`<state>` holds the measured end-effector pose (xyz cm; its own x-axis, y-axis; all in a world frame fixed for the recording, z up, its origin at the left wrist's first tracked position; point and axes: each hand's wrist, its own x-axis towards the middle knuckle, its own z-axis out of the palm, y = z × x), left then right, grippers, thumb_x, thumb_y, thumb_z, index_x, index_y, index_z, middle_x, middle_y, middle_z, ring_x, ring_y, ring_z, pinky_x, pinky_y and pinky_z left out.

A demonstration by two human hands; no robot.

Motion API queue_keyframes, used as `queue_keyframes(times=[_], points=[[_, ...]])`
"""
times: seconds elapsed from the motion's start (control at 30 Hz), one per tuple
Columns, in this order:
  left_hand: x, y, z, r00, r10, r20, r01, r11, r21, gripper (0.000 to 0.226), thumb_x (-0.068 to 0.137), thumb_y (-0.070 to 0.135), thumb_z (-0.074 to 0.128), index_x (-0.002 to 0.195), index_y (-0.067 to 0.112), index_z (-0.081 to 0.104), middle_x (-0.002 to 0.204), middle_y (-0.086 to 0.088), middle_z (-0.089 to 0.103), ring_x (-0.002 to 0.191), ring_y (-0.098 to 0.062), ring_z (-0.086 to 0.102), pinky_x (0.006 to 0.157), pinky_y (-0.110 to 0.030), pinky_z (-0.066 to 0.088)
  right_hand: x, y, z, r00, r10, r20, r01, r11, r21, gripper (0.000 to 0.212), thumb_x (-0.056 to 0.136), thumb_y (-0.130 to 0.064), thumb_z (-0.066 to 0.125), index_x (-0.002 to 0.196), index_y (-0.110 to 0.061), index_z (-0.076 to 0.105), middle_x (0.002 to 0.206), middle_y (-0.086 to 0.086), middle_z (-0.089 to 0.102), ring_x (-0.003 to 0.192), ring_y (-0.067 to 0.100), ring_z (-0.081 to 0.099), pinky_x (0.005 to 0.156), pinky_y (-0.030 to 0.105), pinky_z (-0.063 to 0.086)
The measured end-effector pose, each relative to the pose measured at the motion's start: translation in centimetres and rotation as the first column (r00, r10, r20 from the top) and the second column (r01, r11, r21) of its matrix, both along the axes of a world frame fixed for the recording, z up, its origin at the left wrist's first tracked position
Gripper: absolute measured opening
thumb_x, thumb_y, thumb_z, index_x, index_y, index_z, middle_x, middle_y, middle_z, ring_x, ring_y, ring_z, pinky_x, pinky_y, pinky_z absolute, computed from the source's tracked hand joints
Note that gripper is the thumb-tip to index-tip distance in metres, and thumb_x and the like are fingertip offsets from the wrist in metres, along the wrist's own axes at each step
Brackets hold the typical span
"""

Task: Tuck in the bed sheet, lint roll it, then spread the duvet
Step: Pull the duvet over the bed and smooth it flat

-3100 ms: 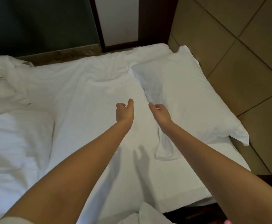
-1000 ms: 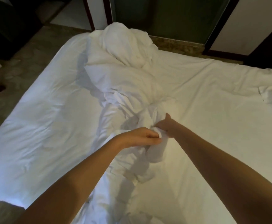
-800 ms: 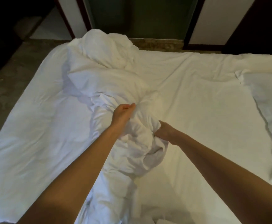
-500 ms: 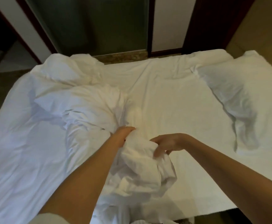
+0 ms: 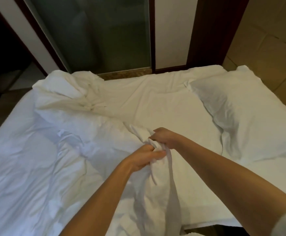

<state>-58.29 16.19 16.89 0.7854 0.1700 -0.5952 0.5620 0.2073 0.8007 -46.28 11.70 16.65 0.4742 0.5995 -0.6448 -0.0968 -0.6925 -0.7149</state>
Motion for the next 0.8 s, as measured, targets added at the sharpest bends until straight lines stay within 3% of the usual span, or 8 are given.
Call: queue_keyframes(times=[0.17, 0.23, 0.3, 0.43, 0.53, 0.63, 0.7, 0.8], points=[[-2.3, 3.2, 1.1, 0.857, 0.478, -0.189, -0.493, 0.869, -0.037, 0.041, 0.093, 0.041, 0.055, 0.07, 0.009, 0.065, 0.062, -0.003, 0.064, 0.057, -0.011, 0.061, 0.065, -0.029, 0.049, -2.7, -1.8, -0.8, 0.993, 0.094, 0.072, -0.106, 0.974, 0.2, 0.021, 0.086, 0.003, 0.047, 0.098, 0.001, 0.064, 0.088, 0.009, 0.058, 0.08, 0.018, 0.054, 0.059, 0.022, 0.041], [-2.9, 6.5, 0.3, 0.657, 0.72, -0.223, -0.743, 0.669, -0.026, 0.047, 0.08, 0.045, 0.069, 0.104, 0.006, 0.057, 0.093, -0.008, 0.062, 0.083, -0.018, 0.061, 0.076, -0.042, 0.05, -3.3, -2.2, -0.8, 0.968, 0.196, 0.158, -0.232, 0.94, 0.25, 0.02, 0.09, 0.0, 0.044, 0.093, -0.008, 0.062, 0.086, 0.001, 0.057, 0.076, 0.011, 0.052, 0.06, 0.013, 0.039], [-2.8, 8.8, -0.1, 0.593, 0.736, -0.325, -0.767, 0.64, 0.049, 0.114, 0.047, 0.065, 0.08, 0.142, 0.023, 0.031, 0.14, -0.004, 0.038, 0.123, -0.032, 0.042, 0.084, -0.058, 0.045, -3.8, -2.5, -0.9, 0.939, 0.246, 0.24, -0.308, 0.911, 0.273, 0.013, 0.094, -0.007, 0.047, 0.089, -0.013, 0.056, 0.081, -0.002, 0.054, 0.067, 0.002, 0.047, 0.057, 0.011, 0.036], [-0.6, 14.4, -9.4, 0.611, 0.701, -0.368, -0.721, 0.684, 0.105, 0.147, 0.011, 0.072, 0.082, 0.141, 0.03, 0.029, 0.142, -0.004, 0.037, 0.124, -0.038, 0.042, 0.06, -0.064, 0.048, -4.0, -3.2, -1.1, 0.934, 0.221, 0.282, -0.304, 0.905, 0.299, 0.019, 0.087, -0.029, 0.066, 0.102, -0.02, 0.059, 0.089, -0.012, 0.057, 0.075, -0.001, 0.052, 0.06, 0.006, 0.036], [1.0, 11.5, -9.7, 0.628, 0.719, -0.298, -0.718, 0.683, 0.137, 0.129, 0.036, 0.046, 0.093, 0.144, 0.017, 0.029, 0.134, -0.009, 0.048, 0.115, -0.032, 0.053, 0.081, -0.048, 0.053, -2.4, -3.4, -1.6, 0.905, 0.255, 0.341, -0.322, 0.934, 0.156, 0.034, 0.082, -0.027, 0.071, 0.11, -0.01, 0.06, 0.101, -0.003, 0.059, 0.089, 0.01, 0.051, 0.067, 0.018, 0.033], [2.7, 7.2, -6.1, 0.572, 0.796, -0.199, -0.785, 0.601, 0.149, 0.057, 0.092, 0.011, 0.053, 0.144, 0.011, 0.032, 0.114, -0.012, 0.057, 0.096, -0.029, 0.057, 0.077, -0.033, 0.049, -0.3, -3.6, -2.8, 0.932, 0.138, 0.334, -0.186, 0.976, 0.116, 0.027, 0.082, -0.026, 0.07, 0.099, -0.007, 0.063, 0.095, 0.005, 0.062, 0.085, 0.016, 0.054, 0.07, 0.025, 0.035], [3.9, 7.0, -6.8, 0.52, 0.84, -0.156, -0.836, 0.538, 0.108, 0.049, 0.094, 0.01, 0.047, 0.142, 0.013, 0.038, 0.079, -0.006, 0.052, 0.062, -0.018, 0.047, 0.051, -0.025, 0.043, 0.8, -4.0, -3.6, 0.957, 0.024, 0.289, -0.071, 0.986, 0.153, 0.018, 0.084, -0.028, 0.068, 0.09, -0.012, 0.063, 0.087, 0.003, 0.061, 0.081, 0.016, 0.054, 0.066, 0.025, 0.036], [5.6, 6.1, -7.6, 0.414, 0.895, -0.167, -0.906, 0.423, 0.024, 0.054, 0.098, 0.019, 0.044, 0.148, 0.026, 0.023, 0.101, -0.01, 0.054, 0.077, -0.022, 0.053, 0.066, -0.032, 0.045, 2.2, -4.8, -4.3, 0.975, -0.025, 0.221, -0.011, 0.986, 0.163, 0.018, 0.087, -0.029, 0.065, 0.086, -0.012, 0.062, 0.082, 0.003, 0.059, 0.075, 0.014, 0.052, 0.06, 0.022, 0.037]])
